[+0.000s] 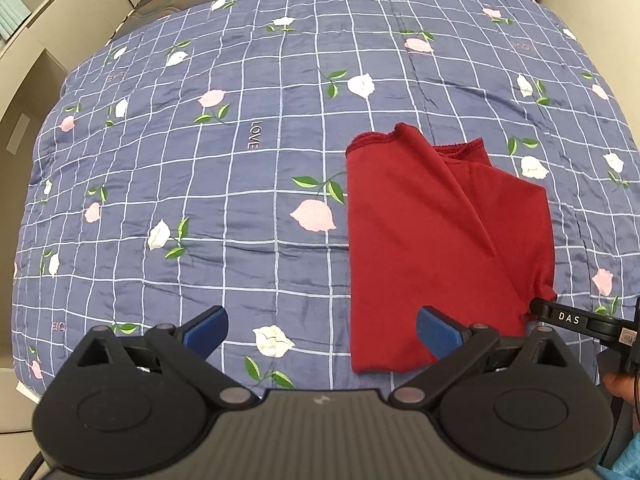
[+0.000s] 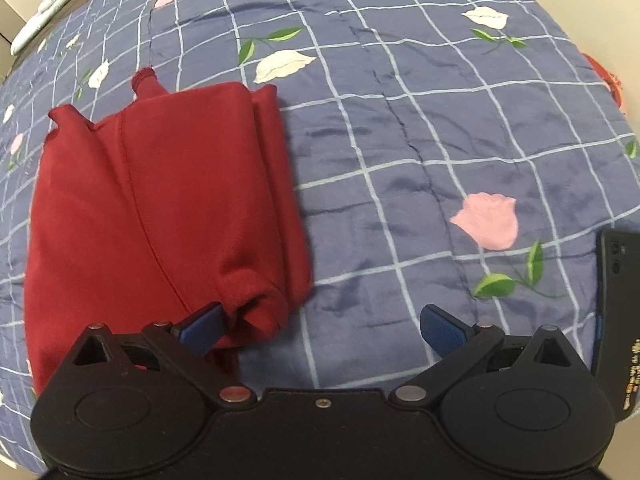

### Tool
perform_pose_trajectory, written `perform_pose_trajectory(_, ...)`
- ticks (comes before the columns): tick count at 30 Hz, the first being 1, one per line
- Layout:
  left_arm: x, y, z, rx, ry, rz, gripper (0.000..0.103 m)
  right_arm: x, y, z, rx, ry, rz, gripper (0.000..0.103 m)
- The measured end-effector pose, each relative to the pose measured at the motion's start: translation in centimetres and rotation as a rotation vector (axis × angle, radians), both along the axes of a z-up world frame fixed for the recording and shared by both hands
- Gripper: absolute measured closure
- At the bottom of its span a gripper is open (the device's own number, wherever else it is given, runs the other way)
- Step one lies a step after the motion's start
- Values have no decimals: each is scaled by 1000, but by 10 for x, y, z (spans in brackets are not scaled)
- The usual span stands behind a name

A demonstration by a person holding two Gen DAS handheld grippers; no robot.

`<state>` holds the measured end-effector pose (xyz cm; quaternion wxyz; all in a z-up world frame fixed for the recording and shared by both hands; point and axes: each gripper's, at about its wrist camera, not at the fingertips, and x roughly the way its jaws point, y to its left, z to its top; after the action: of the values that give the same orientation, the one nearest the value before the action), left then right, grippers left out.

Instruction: Fold small clothes

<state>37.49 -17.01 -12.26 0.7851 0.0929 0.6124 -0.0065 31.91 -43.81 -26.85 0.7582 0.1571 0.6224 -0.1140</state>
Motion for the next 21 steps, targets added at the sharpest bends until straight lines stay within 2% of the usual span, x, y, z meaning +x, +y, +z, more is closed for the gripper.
perform_pose_trajectory(4,0,1,-10,-6,29,15,1,-8,3,-7,-77,79,46,1)
perform_pose_trajectory(6,0,3,-17,-13,43,26,1,-14,-2,-7,-70,85,40,1)
perform_pose_trajectory(10,7,11,-37,-26,79,72,1,-17,-16,6,7,3,6,1)
perform_pose_trajectory(13,16,18,-53,-38,106,115,1,-3,-22,13,88,-50,16,1)
perform_pose_trajectory(16,26,20,-67,-43,116,142,1,16,-25,13,152,-69,38,1)
perform_pose_trajectory(21,48,18,-91,-51,121,161,1,50,-20,6,194,-62,74,1)
